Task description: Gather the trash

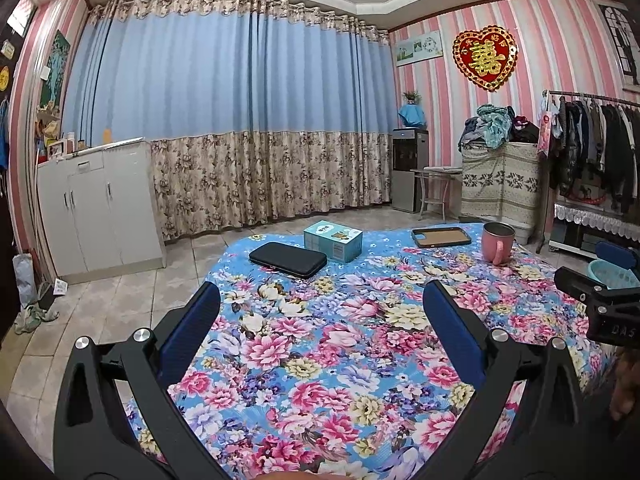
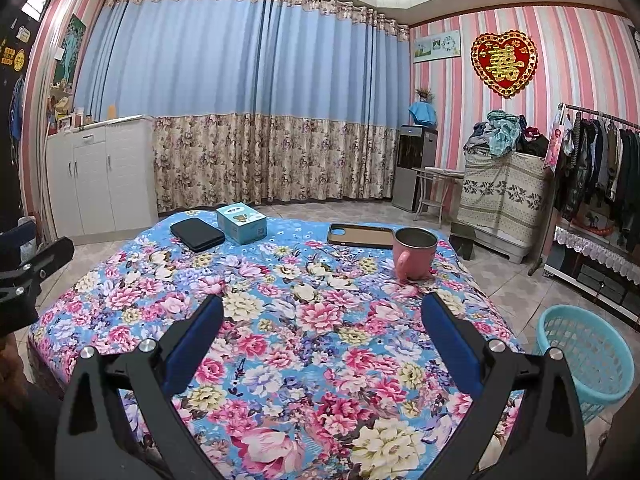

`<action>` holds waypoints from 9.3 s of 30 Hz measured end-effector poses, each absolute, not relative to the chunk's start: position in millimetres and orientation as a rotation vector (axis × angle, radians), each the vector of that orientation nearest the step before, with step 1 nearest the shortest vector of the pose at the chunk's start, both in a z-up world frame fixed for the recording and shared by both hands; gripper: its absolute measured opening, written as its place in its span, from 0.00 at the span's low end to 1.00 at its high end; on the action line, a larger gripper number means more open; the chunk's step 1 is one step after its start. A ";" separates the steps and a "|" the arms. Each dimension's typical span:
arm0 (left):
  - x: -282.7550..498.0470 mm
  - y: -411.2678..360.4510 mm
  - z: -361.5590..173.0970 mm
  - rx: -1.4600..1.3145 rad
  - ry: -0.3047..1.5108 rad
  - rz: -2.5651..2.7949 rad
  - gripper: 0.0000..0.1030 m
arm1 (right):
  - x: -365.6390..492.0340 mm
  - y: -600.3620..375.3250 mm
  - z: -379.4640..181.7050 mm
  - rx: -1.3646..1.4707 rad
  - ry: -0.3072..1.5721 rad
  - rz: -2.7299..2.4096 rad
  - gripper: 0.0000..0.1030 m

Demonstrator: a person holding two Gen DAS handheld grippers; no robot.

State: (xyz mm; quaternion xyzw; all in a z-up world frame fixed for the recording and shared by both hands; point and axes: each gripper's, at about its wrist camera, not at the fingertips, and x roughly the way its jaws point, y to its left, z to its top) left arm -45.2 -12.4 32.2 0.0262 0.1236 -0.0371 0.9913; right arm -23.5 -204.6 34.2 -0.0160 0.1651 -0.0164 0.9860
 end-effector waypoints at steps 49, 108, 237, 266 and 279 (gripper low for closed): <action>-44.1 -10.7 33.3 0.059 0.246 -0.077 0.95 | -23.4 -204.2 34.1 -0.036 0.336 -0.030 0.95; -44.1 -10.6 33.0 0.056 0.246 -0.078 0.95 | -19.6 -207.6 33.5 -0.015 0.359 -0.020 0.96; -44.6 -17.8 31.0 0.068 0.252 -0.070 0.95 | -19.2 -210.9 32.7 -0.003 0.373 -0.037 0.96; -45.4 -13.1 31.1 0.035 0.254 -0.075 0.95 | -15.7 -204.6 32.1 -0.016 0.372 -0.043 0.96; -45.0 -10.9 30.5 0.037 0.259 -0.074 0.95 | -15.7 -204.9 31.6 -0.012 0.372 -0.040 0.96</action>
